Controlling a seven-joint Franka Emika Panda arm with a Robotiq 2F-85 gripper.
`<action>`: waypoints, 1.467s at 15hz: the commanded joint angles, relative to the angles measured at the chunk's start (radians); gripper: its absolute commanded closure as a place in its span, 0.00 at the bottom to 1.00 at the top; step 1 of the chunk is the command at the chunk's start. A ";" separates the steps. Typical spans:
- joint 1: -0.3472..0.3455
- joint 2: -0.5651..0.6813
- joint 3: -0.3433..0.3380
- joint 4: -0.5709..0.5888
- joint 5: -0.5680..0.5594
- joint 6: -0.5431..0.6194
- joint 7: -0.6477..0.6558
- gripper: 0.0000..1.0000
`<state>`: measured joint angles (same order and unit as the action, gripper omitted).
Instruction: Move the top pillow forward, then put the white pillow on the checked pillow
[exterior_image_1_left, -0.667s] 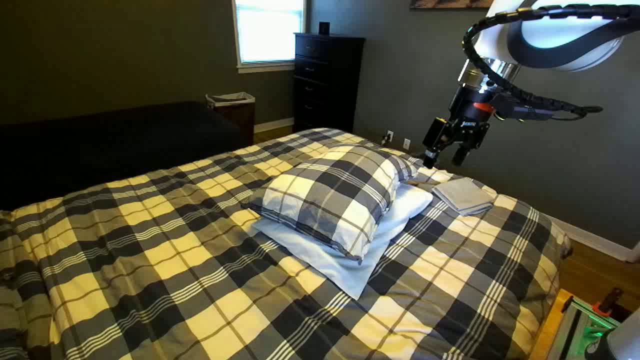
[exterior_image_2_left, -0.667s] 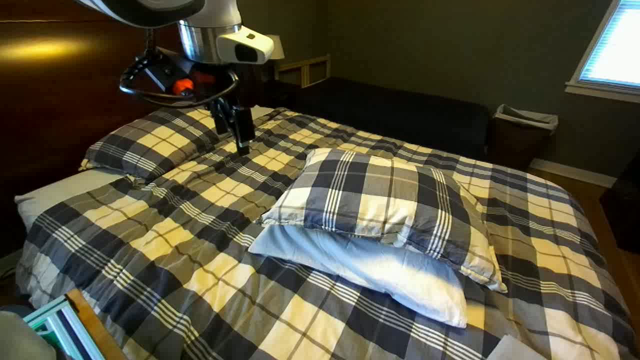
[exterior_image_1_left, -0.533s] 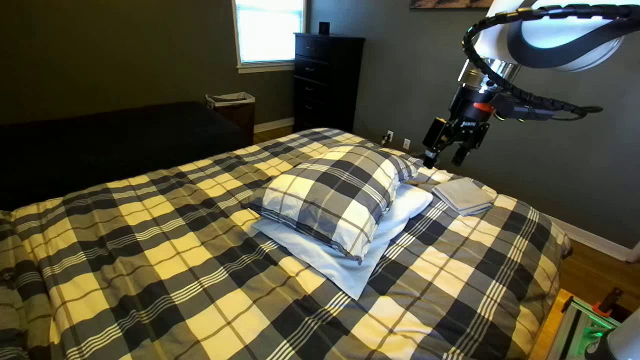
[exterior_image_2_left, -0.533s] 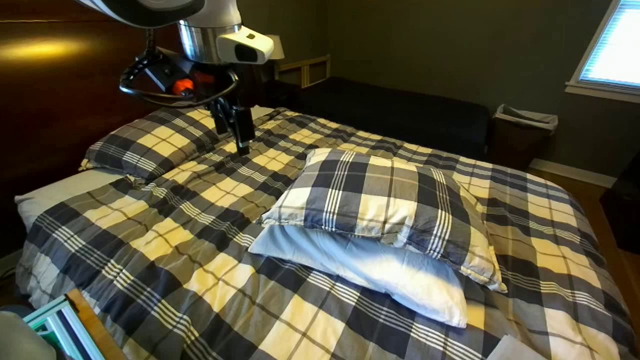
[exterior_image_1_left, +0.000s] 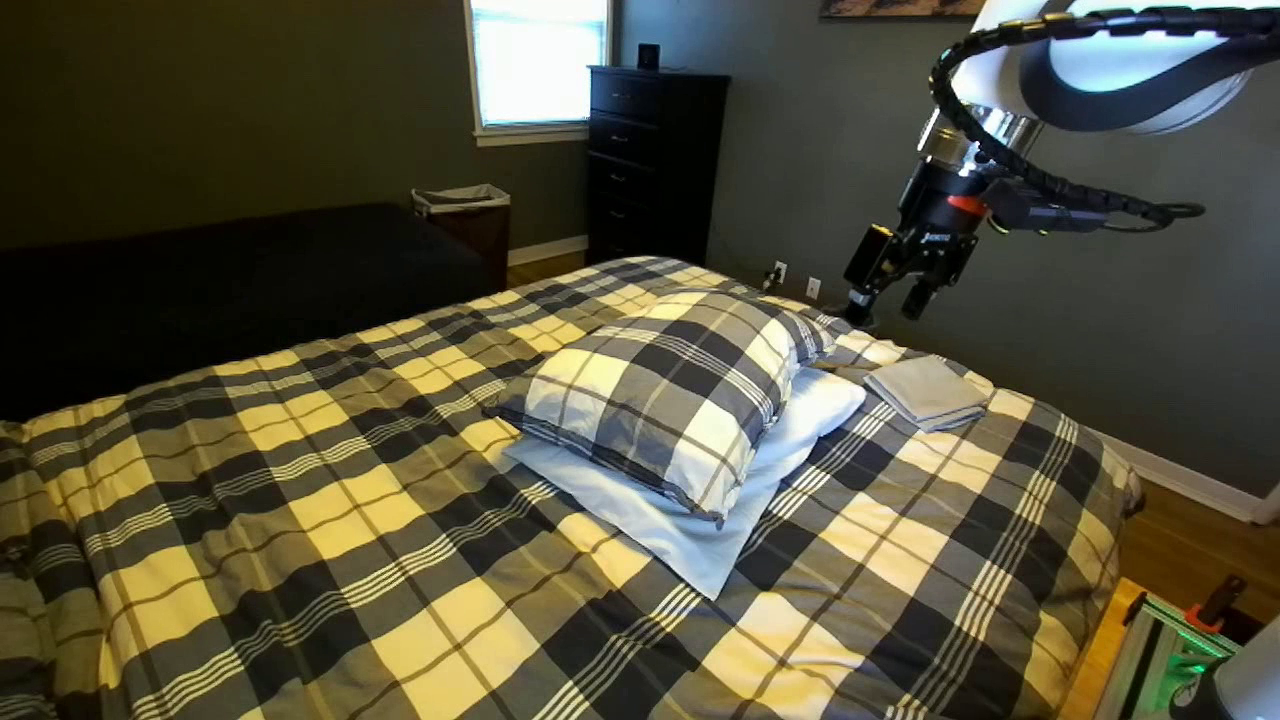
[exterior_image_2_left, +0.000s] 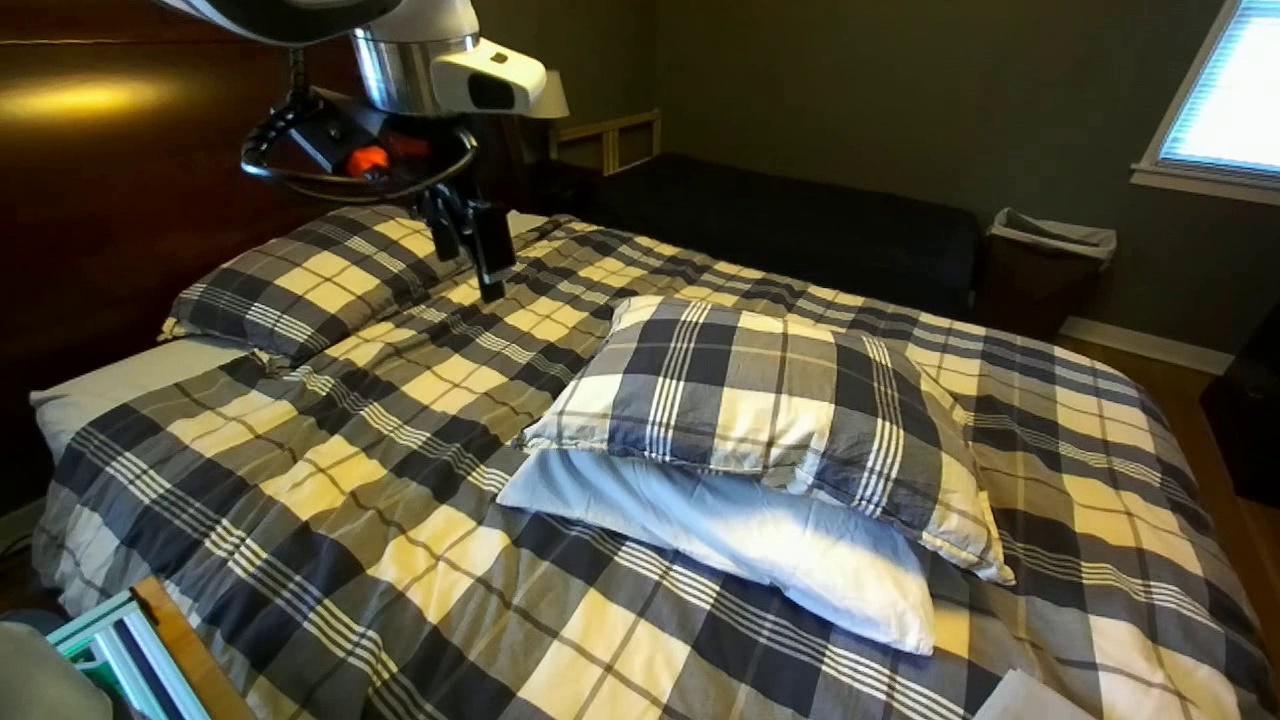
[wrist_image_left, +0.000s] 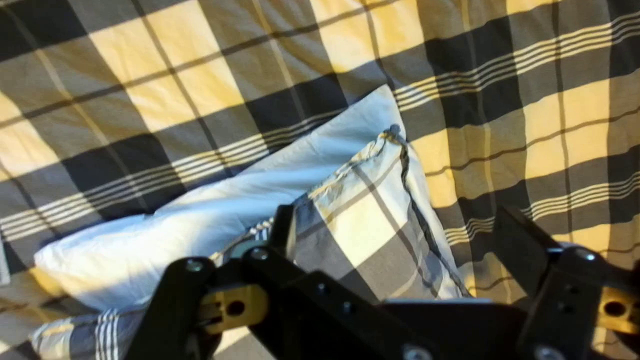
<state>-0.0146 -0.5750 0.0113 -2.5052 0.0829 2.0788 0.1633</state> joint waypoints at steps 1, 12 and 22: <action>-0.036 0.007 0.036 0.060 -0.090 0.105 0.009 0.00; -0.091 0.418 0.019 0.233 -0.242 0.436 -0.016 0.00; -0.072 0.713 -0.054 0.365 -0.274 0.466 -0.004 0.00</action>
<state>-0.1107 0.0695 -0.0242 -2.1589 -0.1883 2.5127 0.1375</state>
